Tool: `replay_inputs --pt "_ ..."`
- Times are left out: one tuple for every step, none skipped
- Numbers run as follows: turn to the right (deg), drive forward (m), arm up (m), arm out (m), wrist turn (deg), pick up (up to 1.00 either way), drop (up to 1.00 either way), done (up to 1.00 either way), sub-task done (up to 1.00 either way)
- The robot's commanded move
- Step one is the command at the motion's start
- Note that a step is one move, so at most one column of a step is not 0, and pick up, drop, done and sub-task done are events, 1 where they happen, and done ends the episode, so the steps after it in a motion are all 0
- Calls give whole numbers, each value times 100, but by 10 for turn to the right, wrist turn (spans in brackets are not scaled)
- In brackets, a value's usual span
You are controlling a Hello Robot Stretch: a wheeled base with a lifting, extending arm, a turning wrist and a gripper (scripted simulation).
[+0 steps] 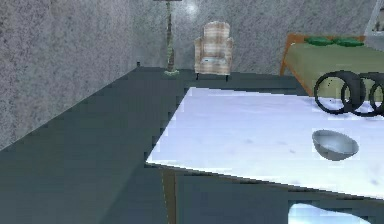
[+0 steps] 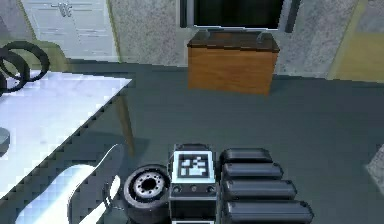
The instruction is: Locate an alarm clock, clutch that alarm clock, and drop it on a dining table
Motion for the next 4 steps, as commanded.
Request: replay_inputs --pt "-390 0 0 0 0 0 0 0 0" --pt "360 0 0 0 0 0 0 0 0" --pt "60 0 0 0 0 0 0 0 0" --pt "0 35 0 0 0 0 0 0 0"
